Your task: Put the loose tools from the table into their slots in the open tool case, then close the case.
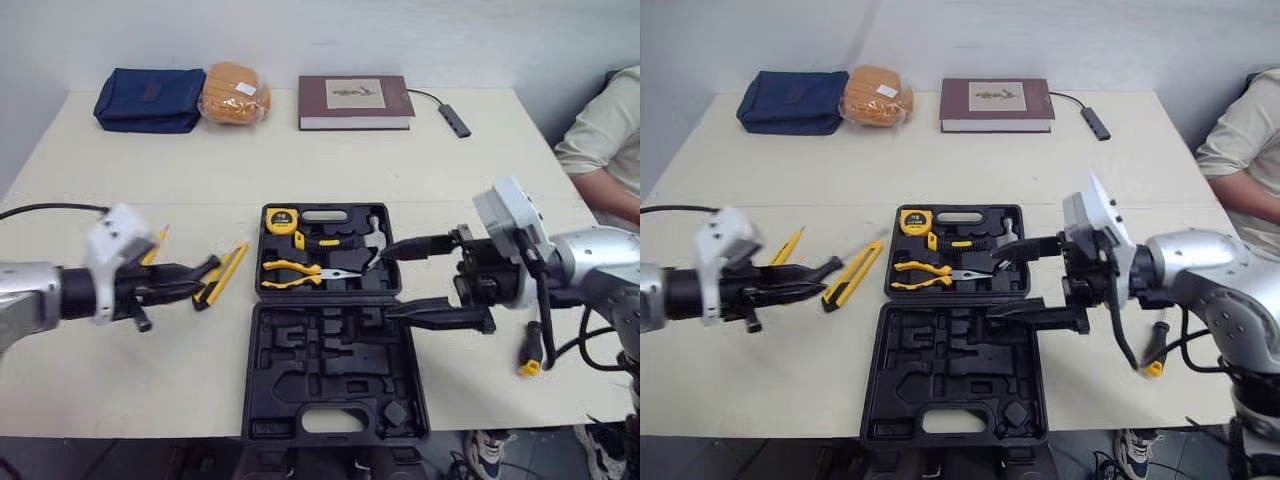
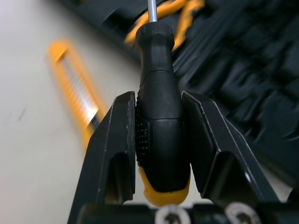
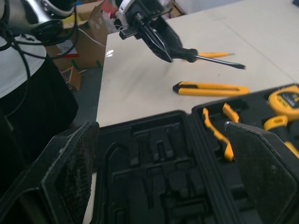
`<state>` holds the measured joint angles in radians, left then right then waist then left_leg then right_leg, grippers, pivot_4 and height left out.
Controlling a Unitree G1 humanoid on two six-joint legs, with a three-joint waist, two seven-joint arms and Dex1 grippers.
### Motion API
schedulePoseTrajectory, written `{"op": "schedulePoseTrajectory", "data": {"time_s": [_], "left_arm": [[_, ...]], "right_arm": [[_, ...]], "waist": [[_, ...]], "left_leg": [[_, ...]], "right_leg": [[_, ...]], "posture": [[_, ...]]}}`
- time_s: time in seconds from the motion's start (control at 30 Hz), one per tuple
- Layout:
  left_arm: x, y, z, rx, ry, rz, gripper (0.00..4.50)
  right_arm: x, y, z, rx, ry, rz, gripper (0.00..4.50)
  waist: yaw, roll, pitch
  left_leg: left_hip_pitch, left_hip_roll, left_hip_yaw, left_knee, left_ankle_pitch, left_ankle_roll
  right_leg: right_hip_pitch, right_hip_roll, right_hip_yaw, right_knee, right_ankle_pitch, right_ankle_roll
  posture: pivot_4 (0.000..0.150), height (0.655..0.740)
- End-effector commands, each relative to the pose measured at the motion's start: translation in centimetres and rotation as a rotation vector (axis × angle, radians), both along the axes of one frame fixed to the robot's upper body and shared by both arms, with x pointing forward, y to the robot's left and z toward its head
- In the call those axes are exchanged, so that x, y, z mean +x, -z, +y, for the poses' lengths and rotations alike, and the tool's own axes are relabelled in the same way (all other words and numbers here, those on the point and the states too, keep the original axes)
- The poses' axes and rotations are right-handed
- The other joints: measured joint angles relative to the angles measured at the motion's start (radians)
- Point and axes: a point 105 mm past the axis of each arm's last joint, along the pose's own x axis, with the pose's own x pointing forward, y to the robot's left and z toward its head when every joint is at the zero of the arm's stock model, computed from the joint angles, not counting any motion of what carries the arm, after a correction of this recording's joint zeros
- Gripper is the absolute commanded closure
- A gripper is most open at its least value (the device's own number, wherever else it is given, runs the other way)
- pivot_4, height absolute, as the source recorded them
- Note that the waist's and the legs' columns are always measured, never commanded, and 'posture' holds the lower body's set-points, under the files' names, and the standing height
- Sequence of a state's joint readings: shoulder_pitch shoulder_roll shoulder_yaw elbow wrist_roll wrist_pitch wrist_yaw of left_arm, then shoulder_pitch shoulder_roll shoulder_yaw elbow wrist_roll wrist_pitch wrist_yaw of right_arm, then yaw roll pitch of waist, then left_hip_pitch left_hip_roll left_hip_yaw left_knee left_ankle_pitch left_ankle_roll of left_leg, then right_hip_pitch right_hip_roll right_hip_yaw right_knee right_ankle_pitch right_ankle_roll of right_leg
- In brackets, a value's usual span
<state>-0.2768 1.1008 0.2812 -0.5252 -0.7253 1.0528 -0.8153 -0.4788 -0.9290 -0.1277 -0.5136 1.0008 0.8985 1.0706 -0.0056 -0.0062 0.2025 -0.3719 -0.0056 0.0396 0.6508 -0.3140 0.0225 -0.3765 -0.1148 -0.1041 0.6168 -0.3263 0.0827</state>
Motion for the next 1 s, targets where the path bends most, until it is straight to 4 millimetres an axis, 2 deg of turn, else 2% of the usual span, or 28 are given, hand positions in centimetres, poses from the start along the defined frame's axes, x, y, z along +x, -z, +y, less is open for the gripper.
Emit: {"op": "schedulePoseTrajectory", "data": {"time_s": [0.03,0.1,0.23,0.33,0.5,0.63,1.0], "left_arm": [[0.4,0.3,-4.1,0.044,0.194,-0.028,3.65],[0.3,1.0,-5.7,0.072,0.287,0.003,3.65],[0.4,1.7,-7.3,0.138,0.400,0.030,3.65],[1.5,2.3,-8.7,0.189,0.438,0.026,3.65],[1.9,3.4,-10.4,0.248,0.517,0.042,3.65],[2.3,4.5,-10.6,0.310,0.540,0.041,3.65],[2.5,5.7,-10.5,0.394,0.564,0.064,3.65]], "right_arm": [[-1.3,1.4,-1.0,-0.102,0.016,-0.004,0.00],[-1.3,2.5,-1.4,-0.140,0.056,0.003,0.00],[-1.5,3.2,-1.8,-0.145,0.104,0.022,0.00],[-1.7,4.1,-2.3,-0.173,0.147,0.039,0.00],[-0.5,5.5,-3.0,-0.225,0.270,0.020,0.00],[-0.5,6.0,-3.1,-0.218,0.296,0.028,0.00],[-0.1,6.4,-3.3,-0.205,0.351,0.024,0.00]], "waist": [[0.009,0.000,0.000],[0.019,0.000,0.000],[0.021,0.000,0.000],[0.032,0.000,0.000],[0.035,-0.001,0.001],[0.032,-0.001,0.001],[0.033,-0.001,0.001]], "left_leg": [[0.000,0.000,0.000,0.000,0.001,0.000],[0.000,0.000,0.000,0.001,0.001,0.000],[0.000,0.000,0.002,0.003,0.002,0.000],[-0.001,0.000,0.002,0.004,0.002,0.001],[-0.004,0.000,0.001,0.009,0.003,0.002],[-0.005,0.000,0.001,0.011,0.002,0.002],[-0.005,0.001,0.000,0.012,0.003,0.002]], "right_leg": [[0.000,0.001,0.000,0.001,0.000,0.000],[0.001,0.001,-0.001,0.001,0.000,0.000],[0.000,0.003,0.001,0.005,0.000,0.001],[0.000,0.003,0.000,0.004,0.000,0.001],[0.001,0.004,0.000,0.005,0.001,0.002],[0.001,0.004,0.000,0.005,0.001,0.003],[0.001,0.004,0.000,0.005,0.001,0.003]], "posture": [[0.150,0.7400],[0.150,0.7400],[0.150,0.7400],[0.150,0.7400],[0.150,0.7400],[0.150,0.7400],[0.150,0.7400]]}}
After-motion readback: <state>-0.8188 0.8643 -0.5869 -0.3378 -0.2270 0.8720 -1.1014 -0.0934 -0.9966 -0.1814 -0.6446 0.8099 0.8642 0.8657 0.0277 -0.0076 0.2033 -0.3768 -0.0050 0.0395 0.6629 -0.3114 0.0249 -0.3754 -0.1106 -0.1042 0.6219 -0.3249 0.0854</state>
